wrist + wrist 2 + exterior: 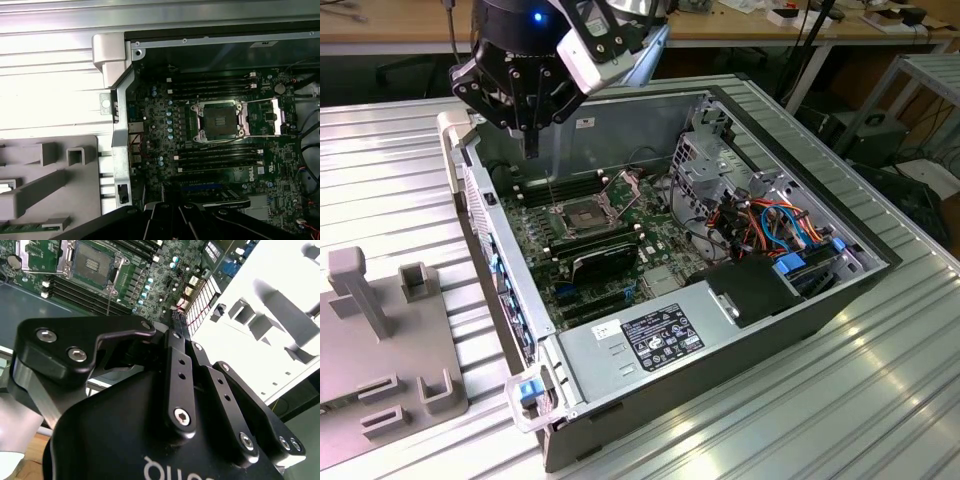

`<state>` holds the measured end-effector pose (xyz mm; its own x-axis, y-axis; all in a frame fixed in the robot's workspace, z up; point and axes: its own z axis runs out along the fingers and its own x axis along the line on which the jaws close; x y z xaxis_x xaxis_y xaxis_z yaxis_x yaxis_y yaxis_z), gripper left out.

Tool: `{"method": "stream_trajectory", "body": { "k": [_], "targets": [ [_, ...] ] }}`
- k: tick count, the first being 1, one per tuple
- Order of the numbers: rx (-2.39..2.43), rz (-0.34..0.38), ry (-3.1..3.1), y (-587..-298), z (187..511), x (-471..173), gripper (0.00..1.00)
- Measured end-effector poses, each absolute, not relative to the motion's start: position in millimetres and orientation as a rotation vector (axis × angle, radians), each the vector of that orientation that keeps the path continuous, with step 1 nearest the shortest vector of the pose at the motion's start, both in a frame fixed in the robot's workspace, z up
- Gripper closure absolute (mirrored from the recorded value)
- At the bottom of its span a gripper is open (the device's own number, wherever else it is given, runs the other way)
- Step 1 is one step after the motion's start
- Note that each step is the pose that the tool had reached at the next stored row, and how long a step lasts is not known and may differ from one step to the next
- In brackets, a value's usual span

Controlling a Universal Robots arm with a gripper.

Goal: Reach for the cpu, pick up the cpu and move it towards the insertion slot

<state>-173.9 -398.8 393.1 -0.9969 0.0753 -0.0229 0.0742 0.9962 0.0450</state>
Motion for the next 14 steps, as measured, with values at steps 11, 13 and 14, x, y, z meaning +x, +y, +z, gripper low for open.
{"method": "stream_trajectory", "body": {
  "k": [11, 13, 14],
  "targets": [
    [0.117, 0.069, 3.114, -399, 393, -183, 0.89],
    [0.117, 0.069, 3.115, -399, 393, -185, 0.89],
    [0.117, 0.069, 3.114, -399, 393, -186, 0.89]
  ]
}}
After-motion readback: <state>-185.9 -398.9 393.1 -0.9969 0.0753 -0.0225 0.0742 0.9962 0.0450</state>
